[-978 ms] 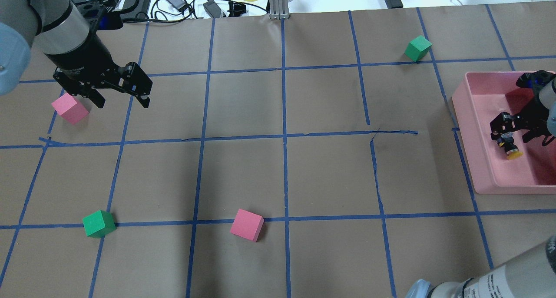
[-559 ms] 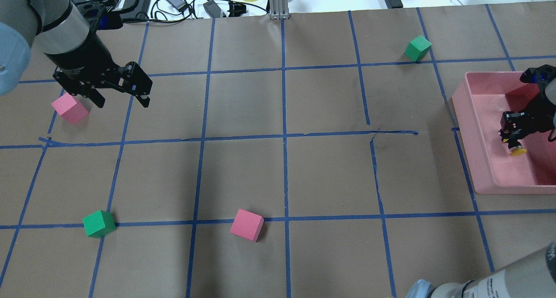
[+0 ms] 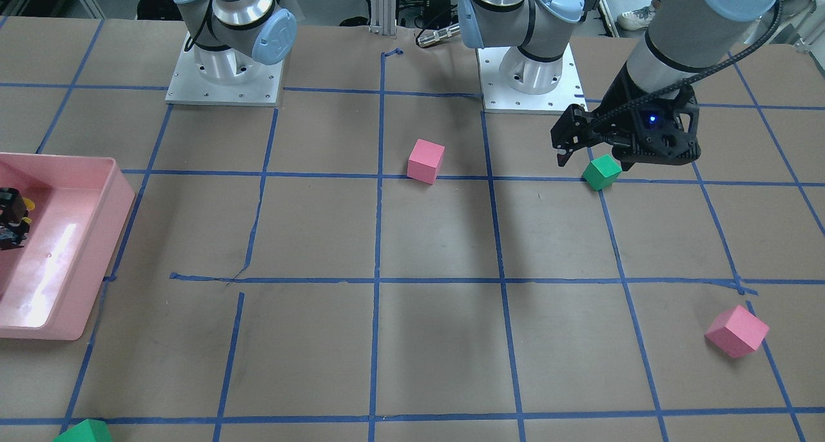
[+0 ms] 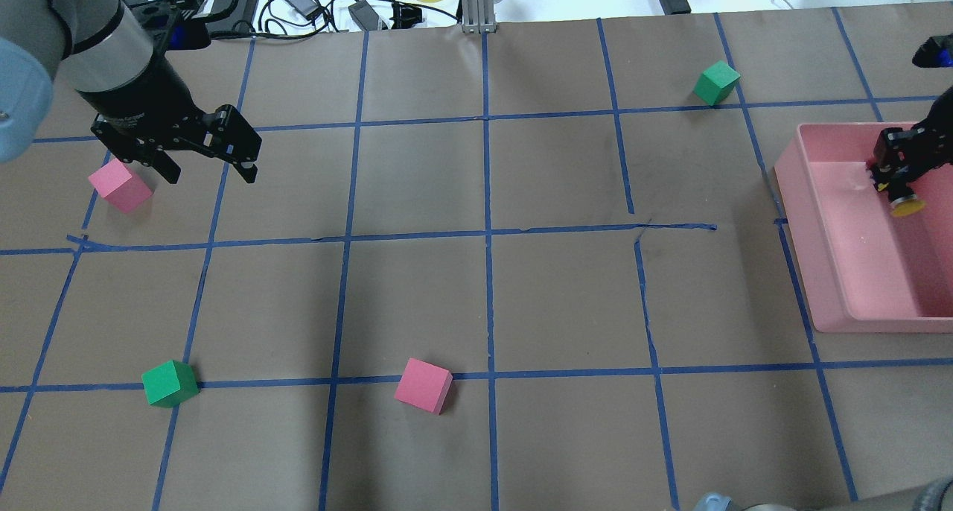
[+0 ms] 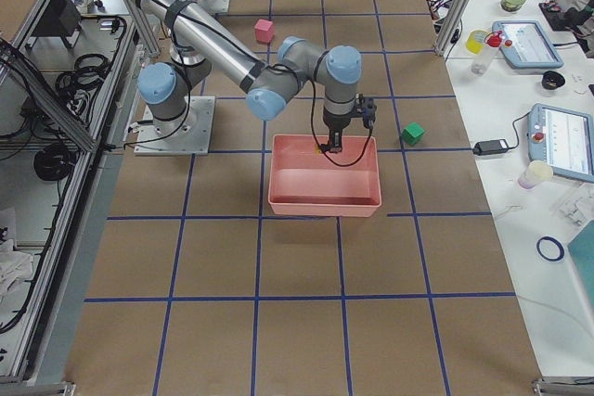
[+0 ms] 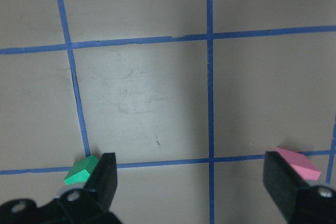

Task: Align button upright
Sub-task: 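Lift the button out of the bin and carry it over the table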

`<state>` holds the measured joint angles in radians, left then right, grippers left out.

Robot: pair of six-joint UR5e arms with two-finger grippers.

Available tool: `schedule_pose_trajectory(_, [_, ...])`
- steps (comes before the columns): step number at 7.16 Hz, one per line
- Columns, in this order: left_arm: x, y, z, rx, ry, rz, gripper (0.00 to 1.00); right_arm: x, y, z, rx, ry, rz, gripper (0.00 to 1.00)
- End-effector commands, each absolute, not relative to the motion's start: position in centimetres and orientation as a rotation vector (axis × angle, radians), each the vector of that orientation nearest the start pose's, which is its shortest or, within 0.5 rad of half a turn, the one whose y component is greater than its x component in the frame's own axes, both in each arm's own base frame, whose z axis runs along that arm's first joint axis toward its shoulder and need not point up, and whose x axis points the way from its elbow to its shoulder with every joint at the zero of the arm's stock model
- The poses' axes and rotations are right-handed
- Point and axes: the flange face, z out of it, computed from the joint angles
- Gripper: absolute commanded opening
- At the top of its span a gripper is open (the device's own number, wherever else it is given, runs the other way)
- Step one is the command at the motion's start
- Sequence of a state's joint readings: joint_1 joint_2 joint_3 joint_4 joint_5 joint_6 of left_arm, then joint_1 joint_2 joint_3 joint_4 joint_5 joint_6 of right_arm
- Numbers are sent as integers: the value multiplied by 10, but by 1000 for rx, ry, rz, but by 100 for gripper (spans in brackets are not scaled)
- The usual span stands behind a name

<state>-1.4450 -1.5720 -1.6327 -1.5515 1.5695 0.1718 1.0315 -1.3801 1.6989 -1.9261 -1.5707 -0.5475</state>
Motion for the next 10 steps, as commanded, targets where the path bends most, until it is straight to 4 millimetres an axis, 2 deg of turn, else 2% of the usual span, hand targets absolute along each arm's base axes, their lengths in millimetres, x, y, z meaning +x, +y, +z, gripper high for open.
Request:
schedule_pose_trajectory(1, [-71,-500,459,72,3147,69,100,-89,-580,410,-159,3140,-67,0])
schedule_pose_trajectory(3, [-71,-501,458,72,3148,67,100,45,-591,401,-206,3107,-63,0])
schedule_pose_trajectory(4, [-71,-501,458,72,3148,67,100,127,-585,391,-194,3106,-59,0])
schedule_pose_trajectory(5, [-71,-501,458,72,3148,69,100,205,-582,373,-147,3098,-110,0])
schedule_pose_trajectory(6, [-71,-501,458,72,3148,69,100,273,-574,344,-86,3090,-135,0])
schedule_pose_trajectory(7, [-71,-501,458,72,3147,69,100,330,-565,312,-35,3087,-164,0])
schedule_pose_trajectory(8, [-71,-501,457,72,3147,72,100,362,-558,289,23,3083,-186,0])
schedule_pose_trajectory(9, [-71,-501,458,72,3147,69,100,381,-556,266,2,3082,-185,0])
schedule_pose_trajectory(10, [-71,-501,457,72,3147,72,100,391,-553,243,68,3091,-148,0])
